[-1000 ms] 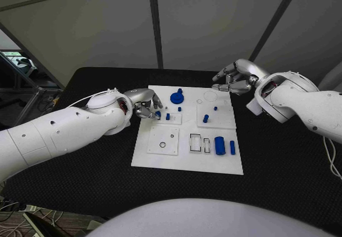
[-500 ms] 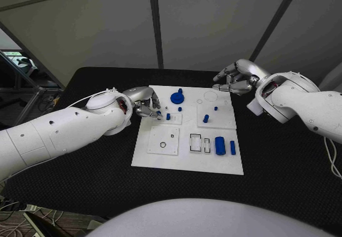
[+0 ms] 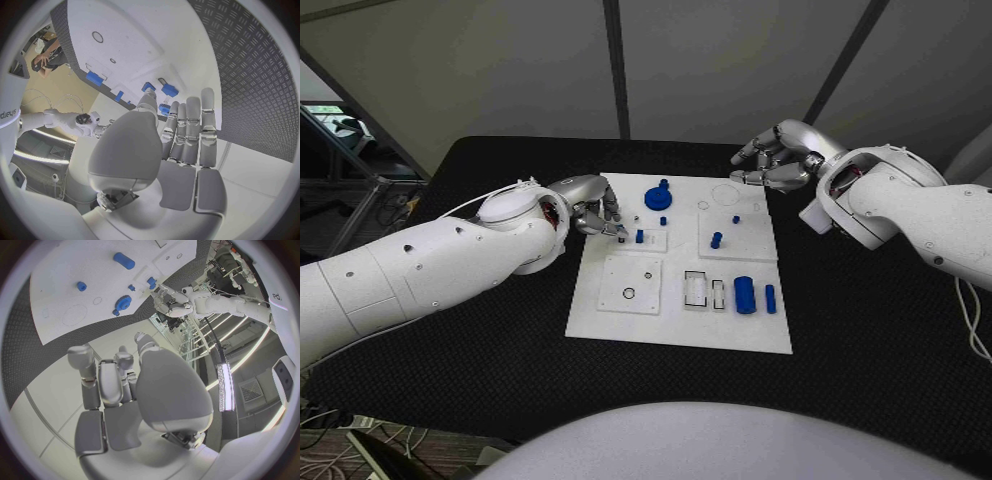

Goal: Assemble the parts on the task board

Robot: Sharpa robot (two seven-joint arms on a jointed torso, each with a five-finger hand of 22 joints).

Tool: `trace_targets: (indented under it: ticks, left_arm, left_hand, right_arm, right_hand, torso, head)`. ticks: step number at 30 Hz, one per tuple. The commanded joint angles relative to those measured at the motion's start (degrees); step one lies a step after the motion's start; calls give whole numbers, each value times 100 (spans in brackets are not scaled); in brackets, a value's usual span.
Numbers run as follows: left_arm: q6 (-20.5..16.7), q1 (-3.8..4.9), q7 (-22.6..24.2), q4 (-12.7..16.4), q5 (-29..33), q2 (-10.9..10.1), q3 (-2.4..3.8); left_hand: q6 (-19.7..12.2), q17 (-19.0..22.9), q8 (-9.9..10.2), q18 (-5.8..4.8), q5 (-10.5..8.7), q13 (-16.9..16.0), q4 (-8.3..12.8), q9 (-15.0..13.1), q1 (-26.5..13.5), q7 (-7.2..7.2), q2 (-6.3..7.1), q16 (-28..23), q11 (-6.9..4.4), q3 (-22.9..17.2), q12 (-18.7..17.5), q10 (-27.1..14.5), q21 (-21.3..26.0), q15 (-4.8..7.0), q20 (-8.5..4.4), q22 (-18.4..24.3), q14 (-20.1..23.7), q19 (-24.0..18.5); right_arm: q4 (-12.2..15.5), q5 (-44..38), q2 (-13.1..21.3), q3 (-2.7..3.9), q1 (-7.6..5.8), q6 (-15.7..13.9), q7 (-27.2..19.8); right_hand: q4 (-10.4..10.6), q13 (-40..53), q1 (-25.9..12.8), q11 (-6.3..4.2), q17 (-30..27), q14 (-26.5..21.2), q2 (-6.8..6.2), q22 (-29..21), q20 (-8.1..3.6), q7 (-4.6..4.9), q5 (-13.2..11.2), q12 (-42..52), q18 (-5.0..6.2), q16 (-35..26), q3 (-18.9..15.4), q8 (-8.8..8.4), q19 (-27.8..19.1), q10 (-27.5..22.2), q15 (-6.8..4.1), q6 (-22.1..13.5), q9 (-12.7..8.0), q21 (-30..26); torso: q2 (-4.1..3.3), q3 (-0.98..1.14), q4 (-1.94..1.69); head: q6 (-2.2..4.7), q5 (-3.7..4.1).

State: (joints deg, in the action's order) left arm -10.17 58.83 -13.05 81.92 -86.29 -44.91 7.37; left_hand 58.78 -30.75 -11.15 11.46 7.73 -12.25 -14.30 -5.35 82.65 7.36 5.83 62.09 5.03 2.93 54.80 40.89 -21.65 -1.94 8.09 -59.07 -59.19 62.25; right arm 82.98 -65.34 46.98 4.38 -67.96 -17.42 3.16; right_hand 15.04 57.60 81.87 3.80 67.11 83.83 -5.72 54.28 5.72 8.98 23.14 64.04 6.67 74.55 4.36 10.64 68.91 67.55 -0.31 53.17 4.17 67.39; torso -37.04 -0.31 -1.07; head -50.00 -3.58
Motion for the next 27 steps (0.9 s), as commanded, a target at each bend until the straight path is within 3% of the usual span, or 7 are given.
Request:
trace_targets:
  ticks: [1, 27]
  left_arm:
    - [29, 8, -208, -15, -73, 12, 4]
    - [248, 9, -136, -67, -183, 83, 4]
  left_hand:
    - [44, 5, -45, -103, -29, 6, 49, -4, 132, 0, -21, 13, 7, 9, 11, 47, -22, 19, -8, -17, -25, 19]
    - [64, 12, -70, -106, -36, 22, 79, -4, 225, -25, -53, 25, 16, 36, -8, 48, -14, 12, -8, -34, -1, 10]
  right_arm:
    - [6, 7, -1, 4, -7, 16, -34]
    - [-6, 7, -18, 4, -4, 20, -38]
  right_hand:
    - [11, 5, -5, -6, 2, 174, 53, -5, -12, -17, 28, 0, 59, -24, 38, 21, -5, -12, -38, -11, -5, -32]
    - [11, 5, -5, -6, 2, 174, 53, -5, -12, -17, 28, 0, 59, -24, 38, 21, -5, -12, -38, -11, -5, -32]
  torso:
    - [0, -3, -2]
    - [0, -3, -2]
  head:
    - [0, 1]
    - [0, -1]
